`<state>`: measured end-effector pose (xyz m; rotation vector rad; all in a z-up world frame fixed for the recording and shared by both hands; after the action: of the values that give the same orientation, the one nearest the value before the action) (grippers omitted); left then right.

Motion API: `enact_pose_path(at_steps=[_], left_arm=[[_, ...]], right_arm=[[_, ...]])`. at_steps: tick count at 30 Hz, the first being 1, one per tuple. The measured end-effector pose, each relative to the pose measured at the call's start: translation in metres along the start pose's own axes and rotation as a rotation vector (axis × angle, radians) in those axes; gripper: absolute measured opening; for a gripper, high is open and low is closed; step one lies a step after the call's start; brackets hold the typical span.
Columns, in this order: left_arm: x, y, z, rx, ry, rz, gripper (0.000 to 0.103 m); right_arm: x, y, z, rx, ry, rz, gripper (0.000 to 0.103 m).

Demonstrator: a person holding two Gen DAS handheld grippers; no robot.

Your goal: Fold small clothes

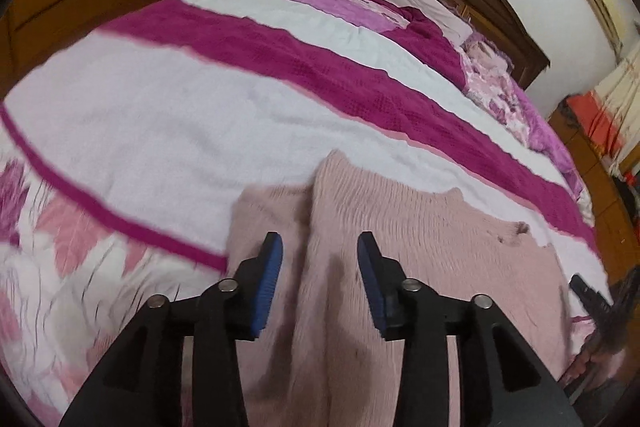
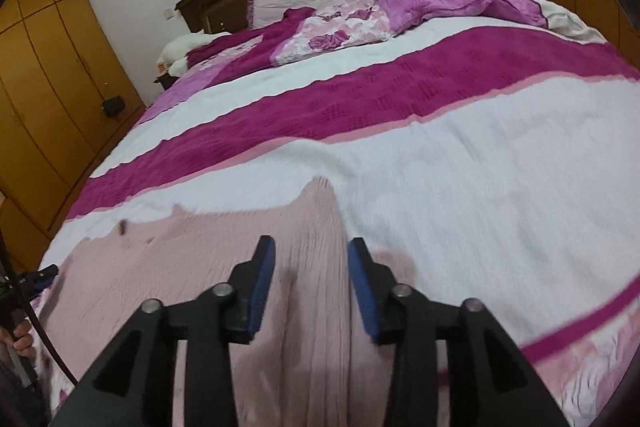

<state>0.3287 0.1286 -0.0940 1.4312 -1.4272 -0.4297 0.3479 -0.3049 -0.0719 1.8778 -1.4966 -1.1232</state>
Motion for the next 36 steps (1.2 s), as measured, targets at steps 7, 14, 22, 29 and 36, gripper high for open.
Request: enact_pose_path(at_steps=[7,14,22,29,36], left_arm=[[-0.011,0.028,0.048,-0.006,0.061,0.052,0.021],[0.013,0.041,0.072,0.009,-0.027,0.037,0.022],[0.013,0.038,0.075,0.001,-0.038,0.037,0.022],[0.009,0.034,0.067,-0.004,-0.037,0.035,0.022],[0.013,0.028,0.067,-0.014,-0.065,-0.002,0.022]], right_arm=[[0.025,0.047,0.051,-0.038,-0.174,-0.244,0.065],[0.039,0.067,0.115,-0.120,-0.313,-0.390,0.065],[0.049,0.032,0.109,-0.193,-0.287,-0.377,0.065],[0.034,-0.007,0.072,-0.198,-0.230,-0.508,0.067],[0.019,-0.037,0.046,-0.206,-0.161,-0.568,0.065]])
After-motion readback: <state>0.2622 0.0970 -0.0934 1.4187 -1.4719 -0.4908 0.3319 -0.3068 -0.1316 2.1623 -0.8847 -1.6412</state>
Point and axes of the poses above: each gripper's, at about its wrist camera, not at the fingertips, and y roughly against the way its jaws point, x to its right, z to its underside, the point moved 9 cm from there along -y, roughly the way its jaws point, and after that the axes turned 10 degrees about -x, right-handed, at the moved point
